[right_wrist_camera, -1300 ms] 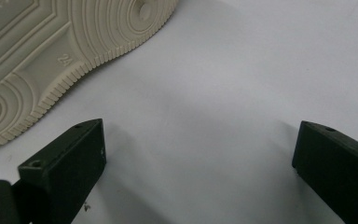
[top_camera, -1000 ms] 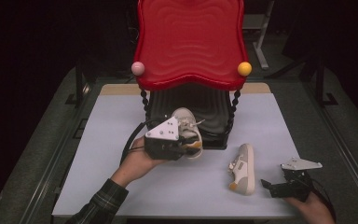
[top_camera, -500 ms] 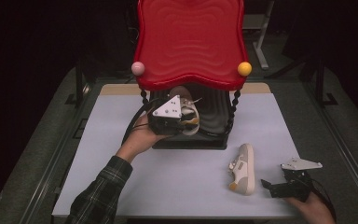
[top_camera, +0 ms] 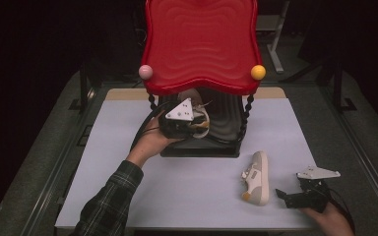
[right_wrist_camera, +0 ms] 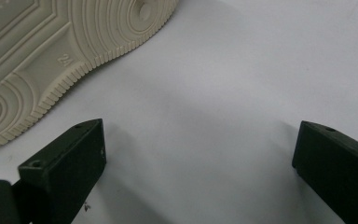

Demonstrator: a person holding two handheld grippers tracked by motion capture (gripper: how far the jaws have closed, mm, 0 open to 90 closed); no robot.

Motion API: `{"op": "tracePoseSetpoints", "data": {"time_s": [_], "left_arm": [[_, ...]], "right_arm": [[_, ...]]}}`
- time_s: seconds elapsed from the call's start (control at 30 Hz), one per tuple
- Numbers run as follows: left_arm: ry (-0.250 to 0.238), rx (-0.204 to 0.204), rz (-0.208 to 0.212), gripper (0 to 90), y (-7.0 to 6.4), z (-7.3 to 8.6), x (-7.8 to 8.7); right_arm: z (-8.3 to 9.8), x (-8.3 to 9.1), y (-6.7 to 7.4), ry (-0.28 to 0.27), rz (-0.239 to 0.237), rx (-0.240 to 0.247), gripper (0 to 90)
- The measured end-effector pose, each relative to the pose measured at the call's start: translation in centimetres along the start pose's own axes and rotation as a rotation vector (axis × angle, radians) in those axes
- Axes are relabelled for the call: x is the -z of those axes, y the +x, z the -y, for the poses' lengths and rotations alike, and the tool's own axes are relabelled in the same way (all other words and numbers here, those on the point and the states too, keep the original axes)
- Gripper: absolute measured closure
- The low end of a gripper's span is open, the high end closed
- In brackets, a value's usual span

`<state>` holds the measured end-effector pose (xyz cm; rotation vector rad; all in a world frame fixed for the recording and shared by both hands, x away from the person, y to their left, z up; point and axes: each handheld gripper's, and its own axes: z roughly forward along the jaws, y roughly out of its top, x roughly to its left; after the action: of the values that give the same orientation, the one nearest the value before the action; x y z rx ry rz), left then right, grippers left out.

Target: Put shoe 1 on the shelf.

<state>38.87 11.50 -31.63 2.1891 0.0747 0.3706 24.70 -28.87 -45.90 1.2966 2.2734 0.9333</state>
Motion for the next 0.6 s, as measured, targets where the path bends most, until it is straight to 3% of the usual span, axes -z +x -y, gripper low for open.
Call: {"op": "tracePoseSetpoints", "data": {"time_s": [0.03, 0.07, 0.13, 0.33, 0.37, 0.47, 0.57, 0.6], "left_arm": [[0.004, 0.004, -0.017, 71.0, -0.1, -0.1, 0.0], [-0.002, 0.022, -0.041, 62.4, -0.2, -0.3, 0.2], [-0.021, 0.056, -0.041, 60.5, -0.4, -0.5, 0.5], [-0.02, 0.079, -0.061, 55.3, -1.0, -1.1, 1.6], [-0.028, 0.117, -0.084, 55.3, -1.5, -1.2, 2.0], [-0.045, 0.146, -0.103, 55.7, -1.8, -0.9, 2.8], [-0.047, 0.174, -0.117, 57.7, -2.2, -0.7, 3.7], [-0.047, 0.174, -0.117, 60.4, -2.2, -0.7, 3.7]], "right_arm": [[0.0, 0.0, 0.0, -0.001, 0.0, 0.0, 2.1], [0.0, 0.0, 0.0, 0.0, -0.001, 0.0, 2.1], [0.0, 0.0, 0.0, 0.004, -0.002, -0.002, 2.1], [-0.1, 0.0, 0.0, 0.012, 0.0, -0.004, 2.2], [-0.3, 0.1, 0.0, 0.021, 0.001, -0.006, 3.4], [-0.6, 0.7, -0.1, 0.048, 0.006, -0.018, 18.5], [-1.0, 1.5, -0.5, 0.063, -0.008, -0.069, 31.2], [-1.0, 1.5, -0.5, 0.063, -0.008, -0.069, 31.2]]}}
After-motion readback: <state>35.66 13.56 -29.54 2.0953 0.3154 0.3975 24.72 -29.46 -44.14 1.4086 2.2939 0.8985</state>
